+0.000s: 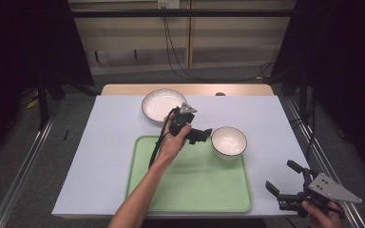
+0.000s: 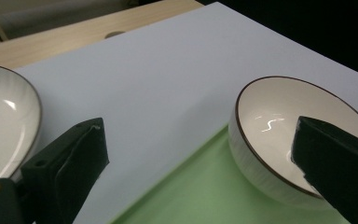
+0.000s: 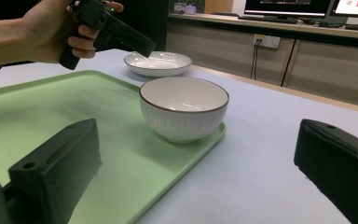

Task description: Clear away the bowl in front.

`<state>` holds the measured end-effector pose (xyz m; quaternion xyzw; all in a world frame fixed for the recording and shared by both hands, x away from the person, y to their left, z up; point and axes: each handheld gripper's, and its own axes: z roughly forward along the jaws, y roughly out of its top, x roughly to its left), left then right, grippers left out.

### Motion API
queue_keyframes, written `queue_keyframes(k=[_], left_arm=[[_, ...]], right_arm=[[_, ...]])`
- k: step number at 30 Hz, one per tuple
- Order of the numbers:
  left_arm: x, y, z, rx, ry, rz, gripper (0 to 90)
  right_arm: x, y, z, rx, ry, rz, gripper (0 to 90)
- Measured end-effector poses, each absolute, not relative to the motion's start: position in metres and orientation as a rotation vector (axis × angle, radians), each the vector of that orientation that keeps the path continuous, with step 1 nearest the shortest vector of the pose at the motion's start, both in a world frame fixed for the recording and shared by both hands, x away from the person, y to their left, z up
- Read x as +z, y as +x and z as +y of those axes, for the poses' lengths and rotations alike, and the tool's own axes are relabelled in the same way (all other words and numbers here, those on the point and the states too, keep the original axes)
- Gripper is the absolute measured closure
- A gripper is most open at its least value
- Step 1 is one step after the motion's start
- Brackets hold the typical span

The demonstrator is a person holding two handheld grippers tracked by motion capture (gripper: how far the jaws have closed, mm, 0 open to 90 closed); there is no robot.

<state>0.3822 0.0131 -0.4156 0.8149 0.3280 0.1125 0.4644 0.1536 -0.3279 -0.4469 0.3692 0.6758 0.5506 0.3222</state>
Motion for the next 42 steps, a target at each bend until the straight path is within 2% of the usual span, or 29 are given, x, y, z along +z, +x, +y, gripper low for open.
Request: queue_keyframes(k=[7, 14, 23, 26, 42], left_arm=[[-0.407, 0.367, 0.035, 0.339, 1.982, 0.760, 3.0], [-0.405, 0.349, 0.057, 0.408, 1.963, 0.797, 2.5], [-0.410, 0.328, 0.086, 0.411, 1.950, 0.827, 2.4], [-0.410, 0.321, 0.096, 0.493, 1.912, 0.830, 2.1], [-0.408, 0.275, 0.152, 0.557, 1.855, 0.840, 2.4]], right_arm=[[-0.446, 0.153, -0.327, 1.443, 0.970, 1.777, 0.0], [-0.446, 0.153, -0.326, 1.447, 0.960, 1.786, 0.1], [-0.447, 0.154, -0.325, 1.445, 0.963, 1.783, 0.1], [-0.446, 0.154, -0.325, 1.441, 0.965, 1.785, 0.0], [-0.446, 0.153, -0.325, 1.434, 0.982, 1.779, 0.1]])
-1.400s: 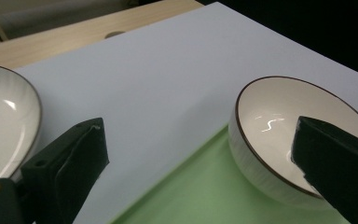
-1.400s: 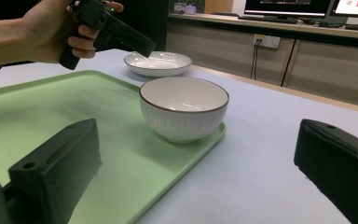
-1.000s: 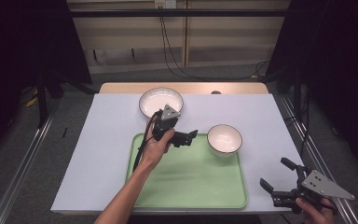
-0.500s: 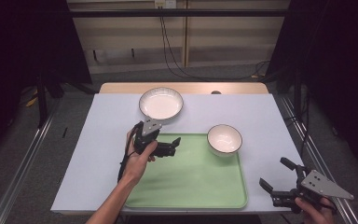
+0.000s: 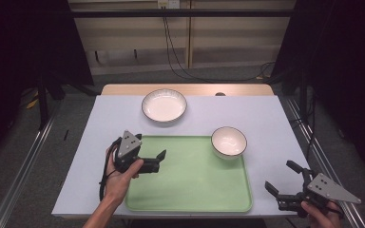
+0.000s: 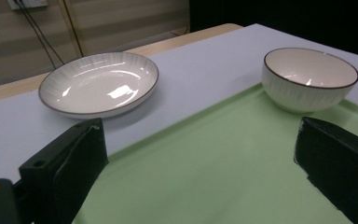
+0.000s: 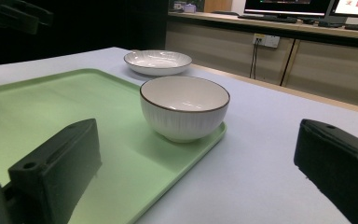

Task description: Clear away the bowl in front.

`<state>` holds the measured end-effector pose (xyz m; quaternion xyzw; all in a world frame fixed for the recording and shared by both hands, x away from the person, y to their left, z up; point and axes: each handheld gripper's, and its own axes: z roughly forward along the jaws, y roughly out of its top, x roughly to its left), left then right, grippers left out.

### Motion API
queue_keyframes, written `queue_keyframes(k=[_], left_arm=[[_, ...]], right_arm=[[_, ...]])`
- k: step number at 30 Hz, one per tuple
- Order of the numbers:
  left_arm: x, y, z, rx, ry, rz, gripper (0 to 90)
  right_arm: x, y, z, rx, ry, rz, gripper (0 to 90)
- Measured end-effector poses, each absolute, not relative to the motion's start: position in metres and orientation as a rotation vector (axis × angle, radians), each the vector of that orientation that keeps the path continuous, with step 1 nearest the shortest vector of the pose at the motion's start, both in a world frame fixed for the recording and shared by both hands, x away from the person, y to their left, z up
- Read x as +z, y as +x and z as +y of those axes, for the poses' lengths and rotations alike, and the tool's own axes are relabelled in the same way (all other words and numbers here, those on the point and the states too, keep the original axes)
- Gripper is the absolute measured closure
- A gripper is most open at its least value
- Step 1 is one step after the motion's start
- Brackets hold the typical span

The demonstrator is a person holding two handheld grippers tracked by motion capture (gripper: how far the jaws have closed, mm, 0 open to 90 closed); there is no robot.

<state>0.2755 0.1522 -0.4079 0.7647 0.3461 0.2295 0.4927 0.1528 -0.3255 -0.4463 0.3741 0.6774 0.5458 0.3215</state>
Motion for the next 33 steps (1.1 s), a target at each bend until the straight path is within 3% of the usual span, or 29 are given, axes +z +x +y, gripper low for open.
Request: queue_keyframes(k=[16, 33], left_arm=[[-0.420, 0.228, 0.194, 0.615, 1.782, 0.994, 1.4], [-0.435, 0.198, 0.221, 0.617, 1.769, 1.011, 1.0]], right_arm=[[-0.447, 0.154, -0.323, 1.435, 0.985, 1.777, 0.1], [-0.446, 0.153, -0.324, 1.426, 0.979, 1.783, 0.1]])
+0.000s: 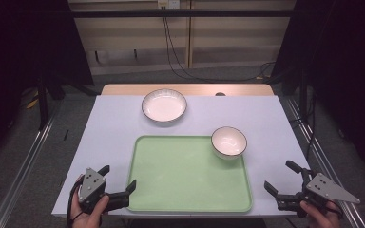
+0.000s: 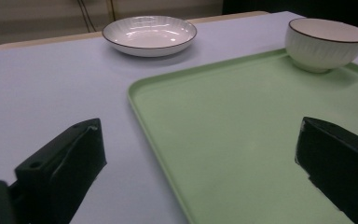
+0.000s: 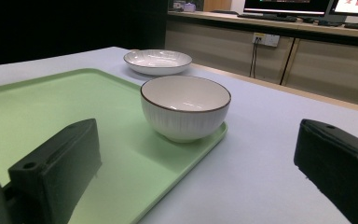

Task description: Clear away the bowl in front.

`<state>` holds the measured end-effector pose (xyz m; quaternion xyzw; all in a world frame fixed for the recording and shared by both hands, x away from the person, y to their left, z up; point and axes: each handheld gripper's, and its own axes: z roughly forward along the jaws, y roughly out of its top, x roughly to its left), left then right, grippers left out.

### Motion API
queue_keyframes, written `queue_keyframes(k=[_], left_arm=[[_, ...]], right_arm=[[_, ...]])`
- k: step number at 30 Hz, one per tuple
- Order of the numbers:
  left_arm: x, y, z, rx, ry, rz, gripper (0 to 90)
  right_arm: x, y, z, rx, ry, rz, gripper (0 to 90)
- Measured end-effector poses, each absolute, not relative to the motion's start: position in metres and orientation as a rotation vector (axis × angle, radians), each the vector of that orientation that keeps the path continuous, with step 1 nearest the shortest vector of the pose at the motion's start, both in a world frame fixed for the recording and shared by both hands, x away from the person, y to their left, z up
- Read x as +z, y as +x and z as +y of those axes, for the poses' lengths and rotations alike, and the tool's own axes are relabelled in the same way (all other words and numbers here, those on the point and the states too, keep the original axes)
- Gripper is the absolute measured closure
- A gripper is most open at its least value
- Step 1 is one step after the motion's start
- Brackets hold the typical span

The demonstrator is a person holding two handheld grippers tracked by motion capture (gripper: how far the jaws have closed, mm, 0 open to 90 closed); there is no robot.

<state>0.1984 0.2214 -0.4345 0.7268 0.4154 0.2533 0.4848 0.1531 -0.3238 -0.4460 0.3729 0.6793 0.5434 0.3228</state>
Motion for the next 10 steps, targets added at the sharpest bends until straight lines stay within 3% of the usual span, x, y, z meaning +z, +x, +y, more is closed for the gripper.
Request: queue_keyframes(k=[10], left_arm=[[-0.4309, 0.1969, 0.2171, 0.628, 1.776, 0.984, 1.8]], right_arm=[[-0.4473, 0.1542, -0.3248, 1.427, 0.992, 1.792, 0.1]])
